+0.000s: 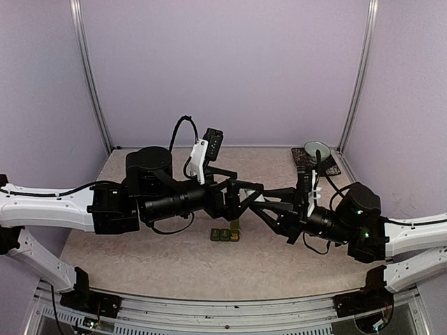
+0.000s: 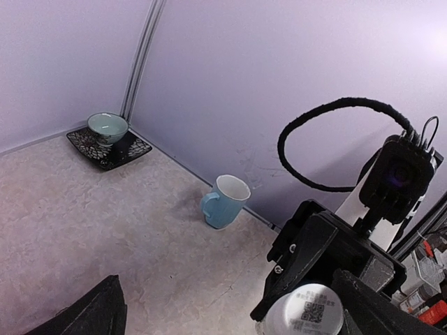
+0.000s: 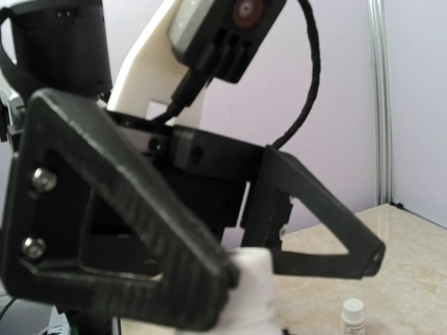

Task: Sort the pills into containers
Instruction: Screw the lid of the pill bottle onto the pill bottle.

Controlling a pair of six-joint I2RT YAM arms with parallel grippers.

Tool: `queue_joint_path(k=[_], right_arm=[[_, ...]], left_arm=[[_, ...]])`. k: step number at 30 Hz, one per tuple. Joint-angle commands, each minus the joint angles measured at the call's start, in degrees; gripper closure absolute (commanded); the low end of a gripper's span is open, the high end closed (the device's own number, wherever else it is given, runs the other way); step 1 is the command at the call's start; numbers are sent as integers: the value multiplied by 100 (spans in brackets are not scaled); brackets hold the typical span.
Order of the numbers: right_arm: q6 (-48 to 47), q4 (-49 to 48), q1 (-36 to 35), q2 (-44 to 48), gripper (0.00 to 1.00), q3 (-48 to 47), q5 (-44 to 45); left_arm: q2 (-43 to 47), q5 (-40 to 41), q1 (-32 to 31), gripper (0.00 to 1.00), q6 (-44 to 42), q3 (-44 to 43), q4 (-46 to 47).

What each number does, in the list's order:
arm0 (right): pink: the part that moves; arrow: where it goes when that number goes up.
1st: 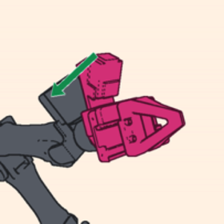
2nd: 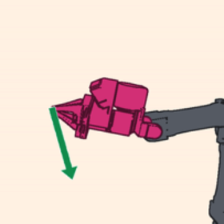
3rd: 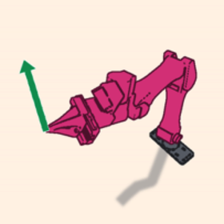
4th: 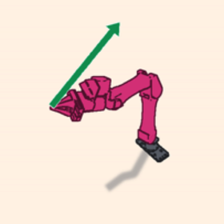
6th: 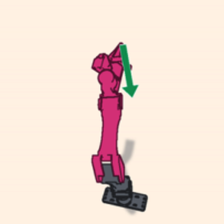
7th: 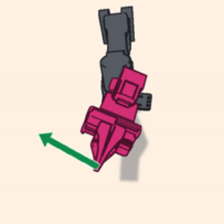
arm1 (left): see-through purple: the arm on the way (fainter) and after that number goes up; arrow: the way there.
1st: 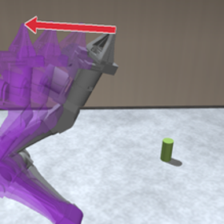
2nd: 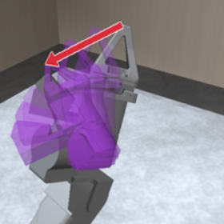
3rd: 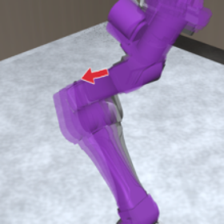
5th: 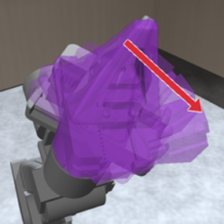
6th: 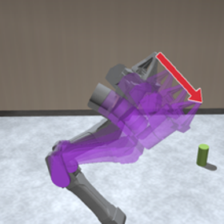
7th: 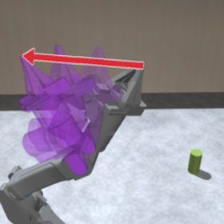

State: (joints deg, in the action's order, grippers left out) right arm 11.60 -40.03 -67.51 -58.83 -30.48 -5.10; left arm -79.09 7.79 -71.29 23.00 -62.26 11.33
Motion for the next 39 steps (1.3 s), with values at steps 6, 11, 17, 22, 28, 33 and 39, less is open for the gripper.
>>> queue_joint_path(k=[6, 11, 17, 22, 28, 33, 39], right_arm=[[4, -303, -52, 279, 100, 6, 25], [2, -320, -52, 325, 100, 25, 37], [-18, -305, -52, 409, 100, 18, 66], [-26, -284, -52, 466, 100, 10, 78], [-26, -255, -52, 525, 100, -19, 14], [-26, -217, -52, 565, 100, -24, -32], [-40, -154, -52, 549, 100, -31, 9]], left_arm=[[209, -49, 71, 1, 82, 200, 169], [244, -61, 73, 1, 105, 241, 175], [301, -76, 71, 1, 115, 301, 166], [339, -65, 77, 1, 126, 335, 150], [409, 19, 88, 1, 122, 416, 86], [493, 114, 154, 1, 135, 491, 6], [644, 6, 182, 1, 121, 559, 65]])
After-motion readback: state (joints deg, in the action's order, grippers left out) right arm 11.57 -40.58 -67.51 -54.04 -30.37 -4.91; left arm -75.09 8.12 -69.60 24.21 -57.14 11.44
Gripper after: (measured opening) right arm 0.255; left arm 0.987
